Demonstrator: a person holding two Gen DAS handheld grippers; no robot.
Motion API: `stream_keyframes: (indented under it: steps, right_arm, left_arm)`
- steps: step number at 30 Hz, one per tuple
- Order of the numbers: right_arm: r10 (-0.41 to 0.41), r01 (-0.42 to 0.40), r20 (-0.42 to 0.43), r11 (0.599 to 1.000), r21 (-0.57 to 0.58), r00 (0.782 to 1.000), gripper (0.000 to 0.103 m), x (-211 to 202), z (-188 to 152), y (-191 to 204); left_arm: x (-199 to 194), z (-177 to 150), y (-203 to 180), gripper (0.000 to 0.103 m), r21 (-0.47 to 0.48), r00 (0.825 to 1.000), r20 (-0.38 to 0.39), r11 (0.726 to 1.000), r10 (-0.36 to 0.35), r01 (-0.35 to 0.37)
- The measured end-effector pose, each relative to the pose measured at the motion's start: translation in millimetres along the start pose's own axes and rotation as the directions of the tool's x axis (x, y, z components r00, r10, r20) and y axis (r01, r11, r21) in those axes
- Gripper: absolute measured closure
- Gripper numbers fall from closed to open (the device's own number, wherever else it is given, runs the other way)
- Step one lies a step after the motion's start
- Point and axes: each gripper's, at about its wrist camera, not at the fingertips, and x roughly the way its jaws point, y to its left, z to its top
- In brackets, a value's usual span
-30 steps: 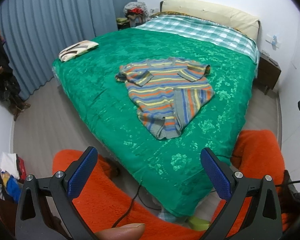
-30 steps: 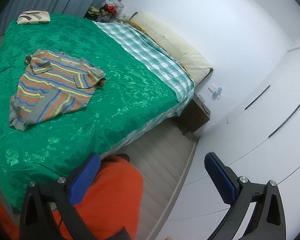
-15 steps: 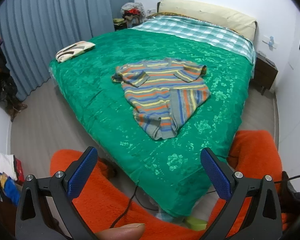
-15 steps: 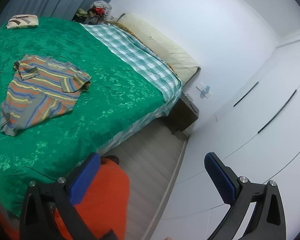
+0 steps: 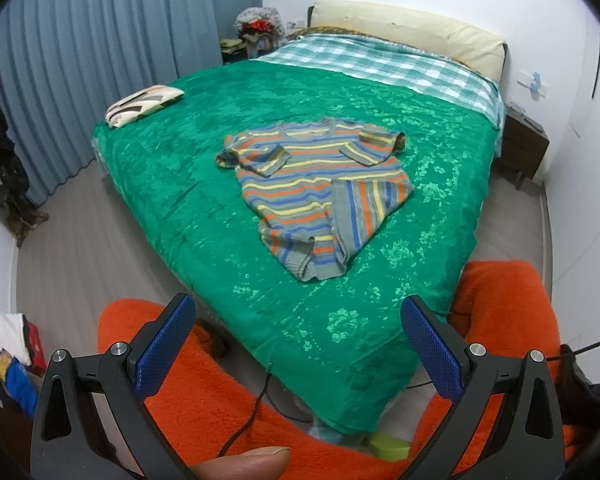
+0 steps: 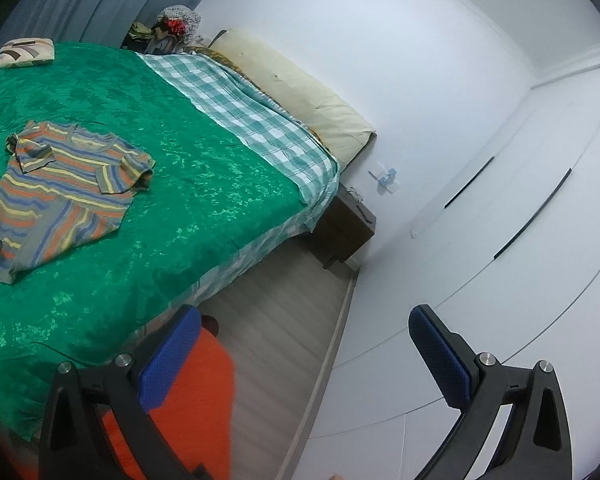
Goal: Fold small clothes
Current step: 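Move both tools toward the striped sweater's hem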
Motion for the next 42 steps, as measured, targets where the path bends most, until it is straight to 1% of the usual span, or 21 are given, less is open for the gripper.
stream_keyframes:
  steps: [10,16,20,22,23,24,25,26,27,28,29,30,32,33,34,36,38,39,40,41,42]
  right_arm:
    - [0.013,-0.013,0.014,1.000,-0.001,1.000,0.001,0.7,2.5,1.9]
    - [0.031,-0.031,0.015,1.000,-0.006,0.999,0.001,2.6,3.3,6.6]
    - [0.047,-0.047,0.013,0.999,-0.009,0.999,0.001,5.5,5.3,9.2]
    - [0.081,-0.080,0.020,0.997,-0.008,0.997,0.001,7.2,7.1,14.9]
    - [0.111,-0.111,0.030,0.994,-0.009,0.993,0.001,7.5,8.6,18.5]
    - [0.154,-0.154,0.042,0.988,-0.014,0.987,0.000,7.9,10.3,23.1]
    - [0.224,-0.223,0.054,0.974,-0.024,0.973,0.000,9.7,12.7,31.6]
    - [0.308,-0.306,0.059,0.951,-0.037,0.950,0.000,13.7,14.8,42.8]
    - [0.389,-0.387,0.057,0.921,-0.049,0.919,0.000,18.9,17.1,55.2]
    - [0.501,-0.498,0.048,0.865,-0.059,0.864,0.000,28.8,20.6,73.7]
    - [0.567,-0.564,0.039,0.824,-0.062,0.823,0.000,37.1,23.0,86.8]
    - [0.646,-0.643,0.020,0.763,-0.064,0.763,0.000,51.1,27.6,107.2]
    - [0.716,-0.717,-0.036,0.695,-0.057,0.697,0.000,81.4,38.5,146.4]
    - [0.742,-0.744,-0.055,0.666,-0.049,0.668,0.000,94.4,44.0,165.1]
    - [0.774,-0.778,-0.074,0.628,-0.032,0.628,0.000,114.2,56.8,190.6]
    - [0.796,-0.802,-0.119,0.598,0.001,0.593,0.001,141.7,75.9,229.8]
    - [0.799,-0.804,-0.192,0.591,0.074,0.570,0.002,178.9,103.9,280.3]
    - [0.800,-0.800,-0.230,0.588,0.116,0.554,0.010,195.4,115.0,304.1]
    - [0.805,-0.801,-0.249,0.580,0.146,0.538,0.016,205.5,122.2,319.3]
    - [0.812,-0.807,-0.284,0.566,0.172,0.509,0.024,215.7,126.9,341.7]
    - [0.812,-0.811,-0.320,0.557,0.176,0.488,0.030,224.1,128.9,361.1]
  left_arm:
    - [1.3,0.5,4.2,0.001,-0.014,1.000,-0.012,1.000,0.014,-0.014]
    - [4.2,1.0,2.0,0.001,0.000,1.000,-0.017,1.000,0.022,-0.022]
    - [10.4,1.4,4.6,0.000,-0.004,0.999,-0.035,1.000,0.022,-0.022]
    - [16.8,3.3,11.6,0.000,-0.025,0.999,-0.050,1.000,0.004,-0.006]
    - [24.9,5.1,20.4,0.000,-0.051,0.998,-0.064,0.999,0.005,-0.008]
    - [33.3,6.2,29.4,0.000,-0.075,0.997,-0.072,0.997,0.027,-0.032]
    - [42.4,6.5,38.1,0.000,-0.090,0.994,-0.080,0.993,0.070,-0.077]
    - [54.5,6.0,47.5,0.000,-0.099,0.987,-0.097,0.985,0.129,-0.139]
    - [66.7,4.9,56.8,0.000,-0.100,0.978,-0.125,0.979,0.164,-0.177]
    - [74.4,3.7,62.7,0.000,-0.102,0.973,-0.149,0.976,0.176,-0.192]
    - [86.8,0.5,73.1,0.001,-0.113,0.963,-0.199,0.972,0.181,-0.206]
    - [101.5,-4.0,86.4,0.001,-0.146,0.949,-0.262,0.965,0.175,-0.218]
    - [112.6,-10.1,99.0,0.001,-0.188,0.936,-0.309,0.954,0.170,-0.236]
    - [118.0,-14.4,103.7,0.001,-0.205,0.927,-0.335,0.947,0.169,-0.247]
    - [121.3,-17.1,104.4,0.001,-0.208,0.920,-0.356,0.946,0.163,-0.248]
    - [127.1,-22.2,101.8,0.001,-0.205,0.912,-0.383,0.949,0.148,-0.240]
    - [127.4,-24.1,96.4,0.001,-0.213,0.912,-0.386,0.949,0.137,-0.232]
    - [126.4,-23.8,92.0,0.001,-0.218,0.913,-0.388,0.950,0.124,-0.222]
    - [125.9,-23.1,89.8,0.001,-0.223,0.915,-0.387,0.952,0.112,-0.211]
    - [124.9,-21.8,88.1,0.001,-0.227,0.918,-0.384,0.953,0.101,-0.200]
    - [123.3,-20.3,86.9,0.001,-0.231,0.920,-0.379,0.953,0.096,-0.195]
